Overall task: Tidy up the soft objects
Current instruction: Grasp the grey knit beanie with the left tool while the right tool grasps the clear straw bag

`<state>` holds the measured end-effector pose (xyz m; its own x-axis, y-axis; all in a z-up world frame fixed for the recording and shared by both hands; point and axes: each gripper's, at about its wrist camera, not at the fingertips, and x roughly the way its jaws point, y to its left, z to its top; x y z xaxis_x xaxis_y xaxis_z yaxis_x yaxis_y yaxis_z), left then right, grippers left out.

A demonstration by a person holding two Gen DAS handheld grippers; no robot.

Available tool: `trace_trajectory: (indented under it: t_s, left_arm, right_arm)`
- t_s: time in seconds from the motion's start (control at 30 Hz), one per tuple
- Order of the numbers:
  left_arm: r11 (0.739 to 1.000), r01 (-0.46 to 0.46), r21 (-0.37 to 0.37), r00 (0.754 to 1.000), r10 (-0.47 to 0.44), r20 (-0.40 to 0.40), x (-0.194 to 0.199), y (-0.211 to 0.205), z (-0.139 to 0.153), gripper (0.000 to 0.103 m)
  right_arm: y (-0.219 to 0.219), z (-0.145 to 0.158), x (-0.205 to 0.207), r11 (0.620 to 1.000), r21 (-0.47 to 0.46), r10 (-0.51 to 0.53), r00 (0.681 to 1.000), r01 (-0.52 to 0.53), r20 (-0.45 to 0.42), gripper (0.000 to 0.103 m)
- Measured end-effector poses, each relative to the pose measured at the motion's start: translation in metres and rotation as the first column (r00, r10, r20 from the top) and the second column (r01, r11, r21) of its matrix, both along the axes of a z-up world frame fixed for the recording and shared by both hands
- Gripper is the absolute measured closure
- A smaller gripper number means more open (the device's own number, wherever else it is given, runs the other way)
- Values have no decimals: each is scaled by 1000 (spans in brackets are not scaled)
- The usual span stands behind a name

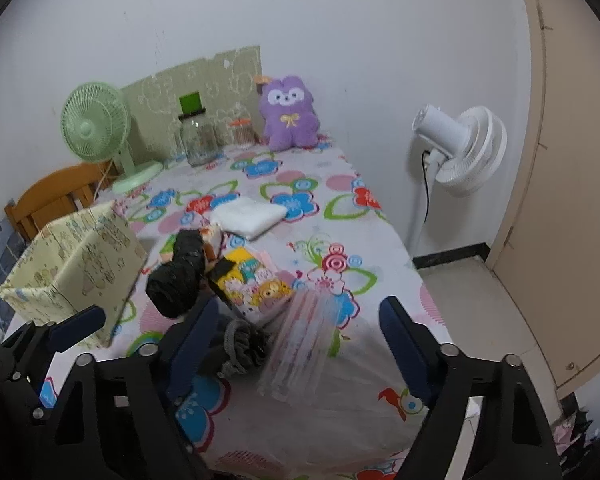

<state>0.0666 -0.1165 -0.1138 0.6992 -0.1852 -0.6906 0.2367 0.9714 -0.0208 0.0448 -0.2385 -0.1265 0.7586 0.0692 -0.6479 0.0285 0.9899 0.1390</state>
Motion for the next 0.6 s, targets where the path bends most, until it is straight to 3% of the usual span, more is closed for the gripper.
trace_trajectory:
  t_s: [0.6]
  left_arm:
    - [999,-26,19,996,28,-89,29,-21,-36,11]
  right_arm:
    - [-11,-40,26,999,36,-6,993,10,-119,24]
